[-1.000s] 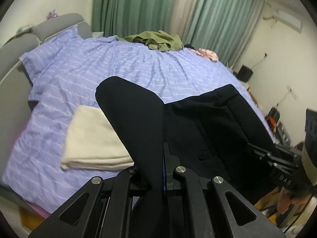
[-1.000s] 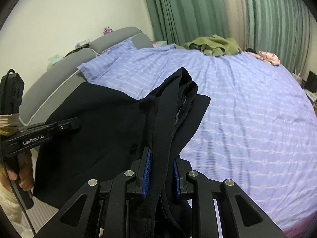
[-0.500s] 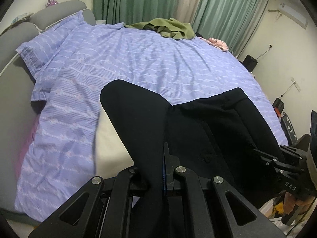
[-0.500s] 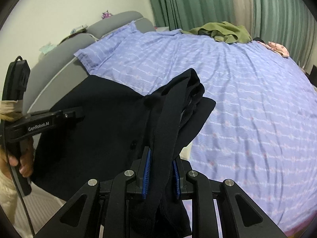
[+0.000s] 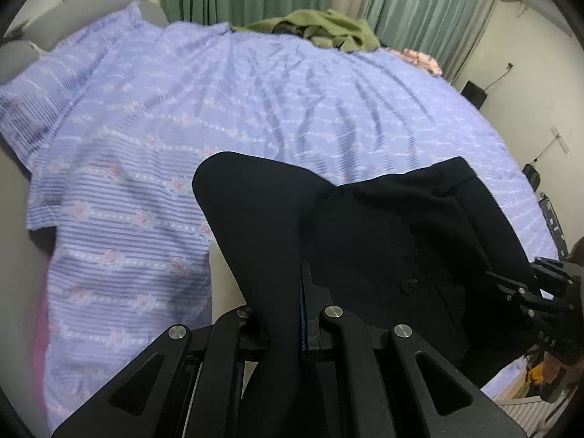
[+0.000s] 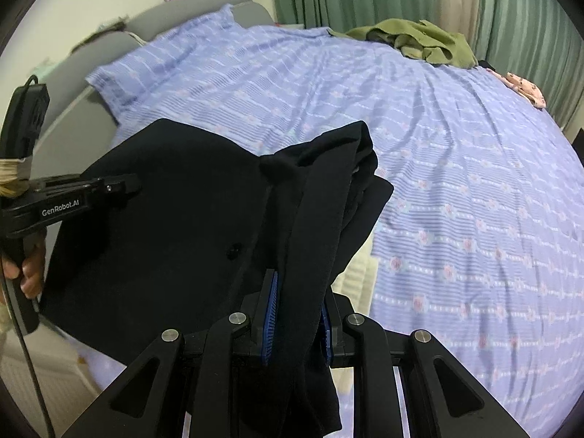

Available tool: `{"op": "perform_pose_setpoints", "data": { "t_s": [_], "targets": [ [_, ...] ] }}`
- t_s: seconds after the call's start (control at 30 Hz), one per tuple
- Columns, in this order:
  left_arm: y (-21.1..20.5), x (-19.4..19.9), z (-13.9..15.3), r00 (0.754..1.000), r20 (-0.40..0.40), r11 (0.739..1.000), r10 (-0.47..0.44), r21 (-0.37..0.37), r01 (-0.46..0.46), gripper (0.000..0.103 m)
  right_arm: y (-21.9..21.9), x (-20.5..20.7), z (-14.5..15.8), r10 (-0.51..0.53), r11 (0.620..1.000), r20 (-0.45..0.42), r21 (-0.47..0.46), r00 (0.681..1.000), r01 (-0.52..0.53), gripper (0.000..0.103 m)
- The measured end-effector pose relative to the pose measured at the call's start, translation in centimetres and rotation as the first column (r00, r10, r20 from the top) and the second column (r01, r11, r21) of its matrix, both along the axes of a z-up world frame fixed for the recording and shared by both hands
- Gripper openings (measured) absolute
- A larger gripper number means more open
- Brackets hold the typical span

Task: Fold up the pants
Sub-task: 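Lower the trousers onto the folded beige cloth and open both grippers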

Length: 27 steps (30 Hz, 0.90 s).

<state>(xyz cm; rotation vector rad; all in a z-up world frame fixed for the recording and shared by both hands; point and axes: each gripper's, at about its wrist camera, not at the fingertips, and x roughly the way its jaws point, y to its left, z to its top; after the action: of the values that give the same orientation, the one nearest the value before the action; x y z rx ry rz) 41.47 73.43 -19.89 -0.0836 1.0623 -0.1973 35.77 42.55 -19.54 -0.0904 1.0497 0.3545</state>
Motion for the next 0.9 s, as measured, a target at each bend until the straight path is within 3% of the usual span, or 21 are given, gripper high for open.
{"op": "perform_pose_setpoints", "data": {
  "t_s": [0.13,0.33,0.43,0.5,0.53,0.6,0.63,0.77,0.9],
  "targets": [
    [0.7,1.3,-3.7,0.998,-0.066,1.000,0.021,0.021,-0.020,0.010,0.2,1.0,-3.1,-0.023,0.999,-0.060,-0.030,0.998,0.021,0.021],
    [1.6,-0.6,-6.0,0.993,-0.113,0.999,0.042,0.030,-0.039,0.012,-0.5,0.0,-5.7,-0.051,0.998,-0.125,-0.035,0.991,0.047,0.021],
    [1.5,-1.0,-6.2,0.991,-0.118,0.997,0.059,0.056,-0.053,0.020,-1.0,-0.5,-6.3,-0.068,0.997,-0.139,-0.057,0.988,0.060,0.032],
    [1.5,-1.3,-5.8,0.990,-0.113,0.992,0.081,0.102,-0.069,0.034,-1.7,-0.9,-6.3,-0.092,0.994,-0.143,-0.078,0.985,0.082,0.037],
    [1.4,-1.4,-5.4,0.990,-0.103,0.985,0.101,0.152,-0.085,0.037,-2.1,-0.8,-6.2,-0.103,0.993,-0.143,-0.080,0.984,0.092,0.041],
    [1.3,-2.4,-4.0,0.989,-0.053,0.952,0.139,0.284,-0.119,0.043,-3.2,-1.1,-5.3,-0.161,0.978,-0.108,-0.151,0.981,0.144,0.045],
    [1.2,-2.8,-3.4,0.989,-0.043,0.941,0.143,0.315,-0.122,0.045,-3.6,-1.2,-5.0,-0.177,0.972,-0.089,-0.173,0.980,0.160,0.049],
    [-0.3,-6.0,0.0,0.993,0.009,0.934,0.120,0.339,-0.116,0.062,-5.9,-2.8,-1.6,-0.198,0.965,-0.014,-0.178,0.980,0.192,0.051],
    [-3.5,-9.4,3.9,0.988,0.077,0.928,0.133,0.340,-0.151,0.075,-7.9,-5.7,2.4,-0.155,0.978,0.068,-0.129,0.986,0.163,0.074]
  ]
}}
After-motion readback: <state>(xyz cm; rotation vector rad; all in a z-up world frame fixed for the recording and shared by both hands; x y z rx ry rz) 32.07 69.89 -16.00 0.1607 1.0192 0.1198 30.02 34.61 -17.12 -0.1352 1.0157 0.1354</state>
